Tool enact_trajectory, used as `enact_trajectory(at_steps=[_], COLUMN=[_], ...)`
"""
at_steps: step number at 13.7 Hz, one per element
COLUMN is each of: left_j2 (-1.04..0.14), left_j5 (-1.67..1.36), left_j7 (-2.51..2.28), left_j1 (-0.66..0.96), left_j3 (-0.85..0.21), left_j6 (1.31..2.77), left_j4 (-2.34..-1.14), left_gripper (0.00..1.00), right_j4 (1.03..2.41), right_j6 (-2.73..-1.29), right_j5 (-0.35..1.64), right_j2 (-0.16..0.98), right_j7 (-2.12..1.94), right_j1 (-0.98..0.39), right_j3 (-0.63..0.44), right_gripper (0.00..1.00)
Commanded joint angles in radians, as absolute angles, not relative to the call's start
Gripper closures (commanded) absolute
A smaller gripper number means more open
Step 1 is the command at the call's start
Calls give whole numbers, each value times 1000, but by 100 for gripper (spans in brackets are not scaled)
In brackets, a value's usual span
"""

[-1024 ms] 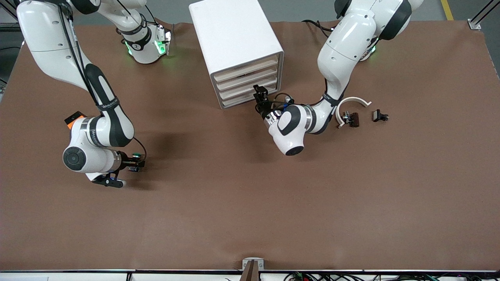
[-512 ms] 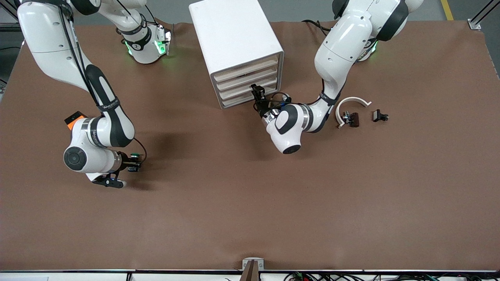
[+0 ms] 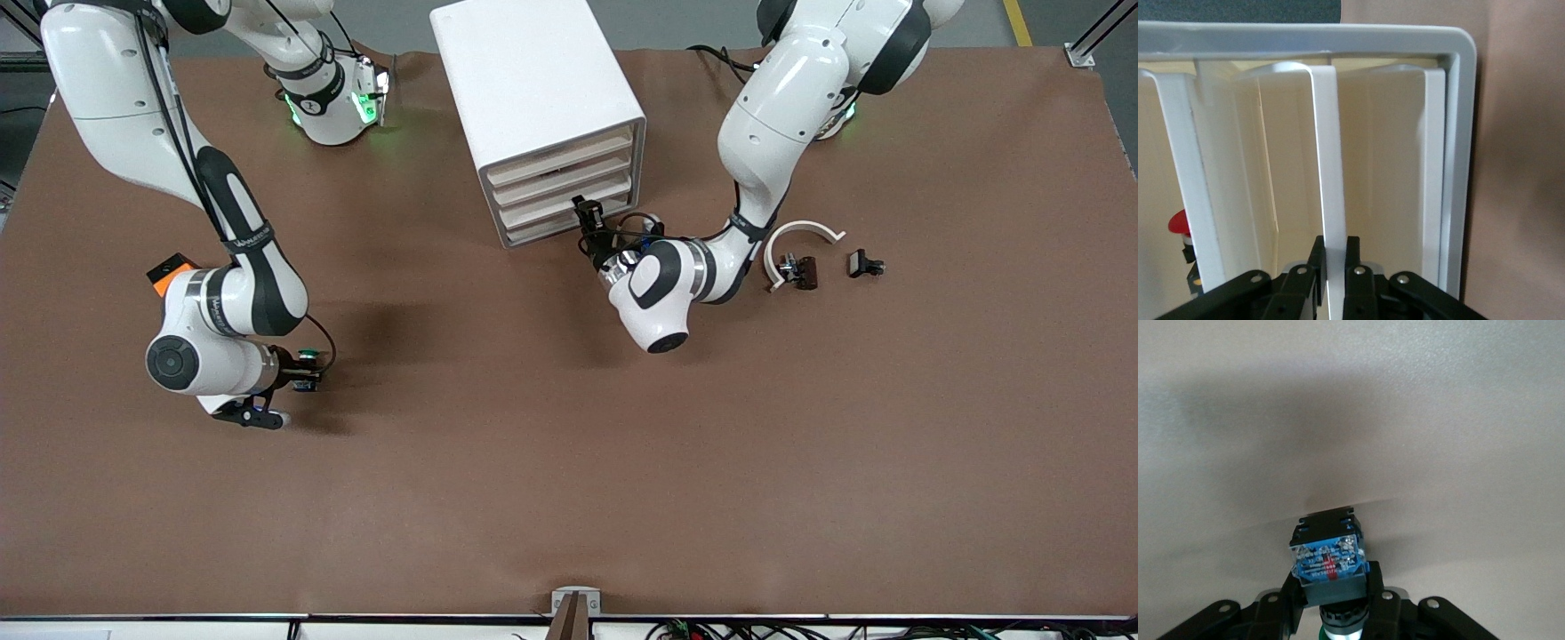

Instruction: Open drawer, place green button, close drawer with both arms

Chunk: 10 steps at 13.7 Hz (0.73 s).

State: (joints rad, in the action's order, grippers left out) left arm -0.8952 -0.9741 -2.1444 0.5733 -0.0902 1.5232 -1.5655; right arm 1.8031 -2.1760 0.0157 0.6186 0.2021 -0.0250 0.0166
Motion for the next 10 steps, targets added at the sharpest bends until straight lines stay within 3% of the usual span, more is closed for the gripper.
enact_trajectory(at_steps=[1, 10], left_j2=[-914, -914], left_j5=[-996, -986], left_j7=[-2146, -2134], left_j1=[536, 437], left_j3=[-83, -26], left_j6=[1516, 1520], left_j4=[-1525, -1413], left_gripper=[100, 100], right_j4=[1764, 1641], right_j6=[-2047, -1579], right_j5=[0, 20], right_j2=[568, 388], right_j7=[221, 495], right_j1=[-52, -173], right_j3=[20, 28], right_gripper=[84, 84])
